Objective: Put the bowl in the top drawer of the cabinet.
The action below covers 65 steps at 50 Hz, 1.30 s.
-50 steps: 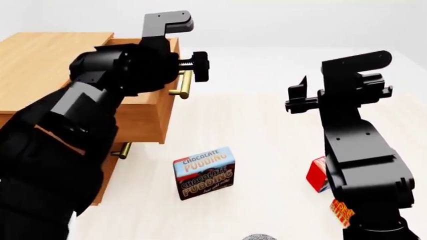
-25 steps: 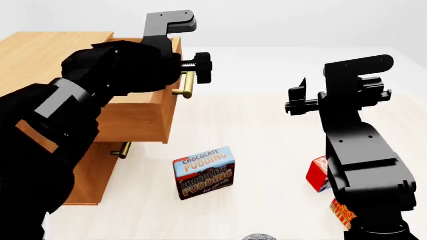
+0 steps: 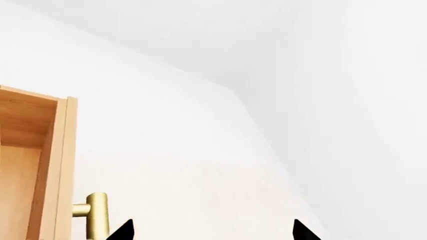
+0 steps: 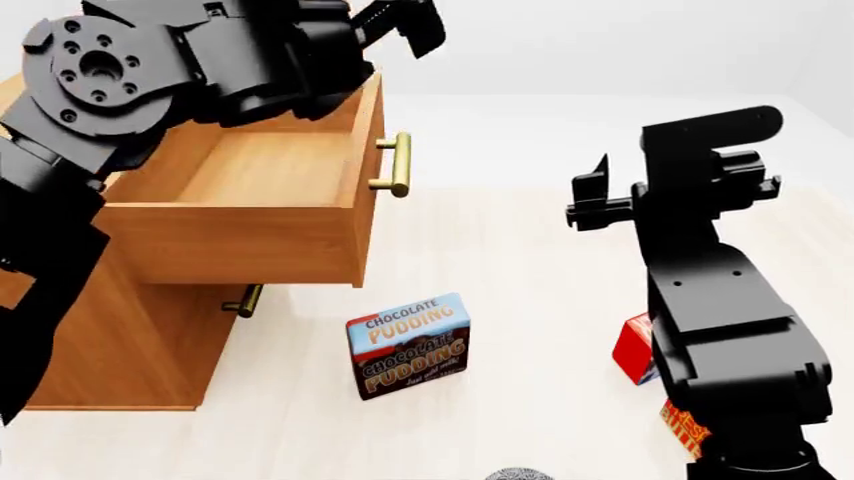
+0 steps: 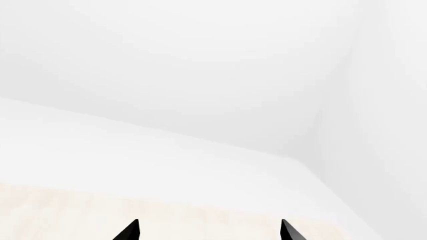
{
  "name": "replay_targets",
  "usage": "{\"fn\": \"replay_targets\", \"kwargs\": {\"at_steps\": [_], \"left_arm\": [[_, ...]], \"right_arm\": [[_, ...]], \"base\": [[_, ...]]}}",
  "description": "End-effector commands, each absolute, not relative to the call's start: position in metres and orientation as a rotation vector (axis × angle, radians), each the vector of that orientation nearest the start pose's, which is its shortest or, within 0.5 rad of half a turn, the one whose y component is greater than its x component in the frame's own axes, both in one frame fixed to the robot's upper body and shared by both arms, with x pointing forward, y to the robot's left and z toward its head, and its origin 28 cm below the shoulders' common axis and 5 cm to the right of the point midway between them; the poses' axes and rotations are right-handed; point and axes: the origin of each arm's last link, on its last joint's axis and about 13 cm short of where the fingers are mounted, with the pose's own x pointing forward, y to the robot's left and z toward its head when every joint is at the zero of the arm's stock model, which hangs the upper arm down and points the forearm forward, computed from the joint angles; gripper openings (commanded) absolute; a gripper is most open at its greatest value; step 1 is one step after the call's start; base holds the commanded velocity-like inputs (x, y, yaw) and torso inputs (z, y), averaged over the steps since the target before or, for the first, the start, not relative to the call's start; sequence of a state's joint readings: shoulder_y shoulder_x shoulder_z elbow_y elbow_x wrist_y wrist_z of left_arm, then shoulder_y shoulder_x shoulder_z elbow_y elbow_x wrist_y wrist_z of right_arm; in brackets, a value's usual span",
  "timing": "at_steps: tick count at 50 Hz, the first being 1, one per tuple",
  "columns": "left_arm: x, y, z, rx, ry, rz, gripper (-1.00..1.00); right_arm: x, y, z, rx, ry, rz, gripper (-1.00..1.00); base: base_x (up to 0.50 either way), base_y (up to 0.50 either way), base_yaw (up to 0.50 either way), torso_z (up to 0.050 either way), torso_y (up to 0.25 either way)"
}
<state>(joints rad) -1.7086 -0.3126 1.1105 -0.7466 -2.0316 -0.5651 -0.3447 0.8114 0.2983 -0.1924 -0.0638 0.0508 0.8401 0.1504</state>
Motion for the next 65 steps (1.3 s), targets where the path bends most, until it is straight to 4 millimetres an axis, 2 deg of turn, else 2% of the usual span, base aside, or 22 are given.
{"fn": "replay_targets", "kwargs": {"at_steps": [1, 8, 14, 19, 22, 26, 42, 49, 61, 65], "left_arm": [[0.349, 0.187, 0.392, -0.671, 0.224, -0.597, 1.0], [0.328, 0.197, 0.395, -0.608, 0.138, -0.609, 1.0], [0.314, 0.203, 0.38, -0.503, 0.054, -0.549, 1.0], [0.299, 0.204, 0.364, -0.436, 0.056, -0.588, 1.0], [0.283, 0.204, 0.354, -0.397, 0.052, -0.619, 1.0], [0.266, 0.201, 0.334, -0.344, 0.068, -0.656, 1.0], [0.231, 0.205, 0.251, -0.298, 0.245, -0.773, 1.0], [0.223, 0.205, 0.219, -0.309, 0.339, -0.825, 1.0], [0.222, 0.199, 0.167, -0.328, 0.511, -0.84, 1.0], [0.224, 0.197, 0.15, -0.307, 0.557, -0.792, 1.0]], "right_arm": [[0.331, -0.144, 0.206, -0.326, -0.03, -0.185, 1.0], [0.33, -0.141, 0.208, -0.332, -0.038, -0.182, 1.0], [0.328, -0.144, 0.212, -0.329, -0.046, -0.198, 1.0], [0.327, -0.148, 0.216, -0.311, -0.052, -0.219, 1.0], [0.328, -0.15, 0.217, -0.301, -0.055, -0.23, 1.0], [0.328, -0.153, 0.221, -0.284, -0.062, -0.245, 1.0], [0.336, -0.161, 0.216, -0.261, -0.045, -0.284, 1.0], [0.342, -0.161, 0.21, -0.263, -0.035, -0.292, 1.0], [0.349, -0.16, 0.204, -0.252, -0.02, -0.289, 1.0], [0.349, -0.161, 0.203, -0.247, -0.019, -0.289, 1.0]], "base": [[0.0, 0.0, 0.0, 0.0, 0.0], [0.0, 0.0, 0.0, 0.0, 0.0], [0.0, 0.0, 0.0, 0.0, 0.0], [0.0, 0.0, 0.0, 0.0, 0.0], [0.0, 0.0, 0.0, 0.0, 0.0], [0.0, 0.0, 0.0, 0.0, 0.0], [0.0, 0.0, 0.0, 0.0, 0.0], [0.0, 0.0, 0.0, 0.0, 0.0], [0.0, 0.0, 0.0, 0.0, 0.0], [0.0, 0.0, 0.0, 0.0, 0.0]]}}
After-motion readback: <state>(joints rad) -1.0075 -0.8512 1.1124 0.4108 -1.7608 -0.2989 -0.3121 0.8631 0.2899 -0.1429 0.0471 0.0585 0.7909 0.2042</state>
